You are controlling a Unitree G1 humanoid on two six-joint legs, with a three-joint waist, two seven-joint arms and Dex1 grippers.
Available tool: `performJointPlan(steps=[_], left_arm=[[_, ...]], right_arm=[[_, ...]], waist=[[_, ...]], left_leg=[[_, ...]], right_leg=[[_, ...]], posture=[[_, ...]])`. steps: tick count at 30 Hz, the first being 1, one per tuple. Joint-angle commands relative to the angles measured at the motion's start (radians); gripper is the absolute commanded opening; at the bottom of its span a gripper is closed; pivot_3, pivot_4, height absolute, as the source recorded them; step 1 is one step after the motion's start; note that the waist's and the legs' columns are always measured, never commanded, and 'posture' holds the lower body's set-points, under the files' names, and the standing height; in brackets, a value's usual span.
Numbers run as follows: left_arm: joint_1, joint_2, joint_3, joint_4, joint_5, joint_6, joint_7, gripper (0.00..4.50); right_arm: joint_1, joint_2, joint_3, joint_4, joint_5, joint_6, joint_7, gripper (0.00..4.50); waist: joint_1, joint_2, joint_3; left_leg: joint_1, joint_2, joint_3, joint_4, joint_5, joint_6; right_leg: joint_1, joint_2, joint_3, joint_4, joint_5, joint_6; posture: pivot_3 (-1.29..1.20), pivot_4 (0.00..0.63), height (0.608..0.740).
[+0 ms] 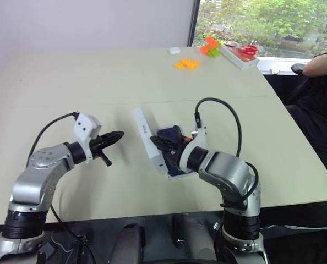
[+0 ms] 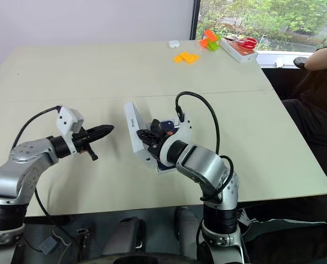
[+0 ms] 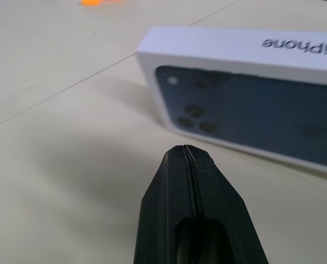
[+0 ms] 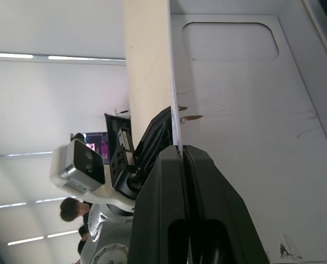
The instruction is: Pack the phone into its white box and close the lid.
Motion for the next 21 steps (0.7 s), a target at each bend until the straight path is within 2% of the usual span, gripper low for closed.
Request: performJointPlan(steps=[1,6,10,14,16,21], left_arm=[[-0.04,-0.032,-0.041,-0.007,0.014,-0.013,0.01,0.0],[-0.079,-0.09,-0.095,0.012,0.039,-0.018,0.031,0.0],[-0.087,-0.126,-0.129,0.006,0.047,-0.028,0.032,0.0],[-0.105,-0.177,-0.164,0.0,0.051,-0.02,0.046,0.0],[-0.109,-0.188,-0.175,-0.005,0.055,-0.019,0.047,0.0],[-0.129,-0.241,-0.243,-0.019,0.081,-0.024,0.066,0.0]], right_arm=[[0.027,0.014,0.011,-0.043,0.022,-0.006,0.011,0.94],[-0.019,-0.186,-0.036,-0.011,0.022,0.075,0.135,3.41],[-0.114,-0.469,-0.085,0.077,0.022,0.179,0.308,3.41],[-0.194,-0.655,-0.089,0.155,0.007,0.228,0.437,3.41],[-0.211,-0.708,-0.071,0.167,-0.013,0.242,0.484,3.41],[-0.249,-0.799,-0.033,0.195,-0.21,0.292,0.646,3.41]], waist=[[0.001,0.0,0.0],[0.0,0.0,0.0],[0.001,0.0,0.0],[0.003,0.0,0.0],[0.003,0.0,0.0],[0.004,0.0,0.0]], left_leg=[[0.0,0.0,0.0,0.0,0.0,0.0],[0.0,0.0,0.0,0.0,0.0,0.0],[0.0,-0.001,0.002,0.0,0.0,0.0],[0.0,-0.001,0.003,0.0,-0.001,0.002],[0.0,-0.001,0.002,0.0,-0.001,0.003],[-0.001,-0.001,0.003,0.0,-0.002,0.004]], right_leg=[[0.0,0.0,0.0,0.0,0.0,0.0],[0.0,0.0,0.0,0.0,0.0,0.0],[0.0,0.0,0.0,-0.001,0.0,0.0],[0.0,0.002,0.001,-0.001,0.0,0.0],[0.001,0.002,0.001,-0.001,0.0,0.0],[0.002,0.003,0.002,0.0,-0.002,0.003]], posture=[[0.0,0.15,0.726],[0.0,0.15,0.726],[0.0,0.15,0.726],[0.0,0.15,0.726],[0.0,0.15,0.726],[0.0,0.15,0.726]])
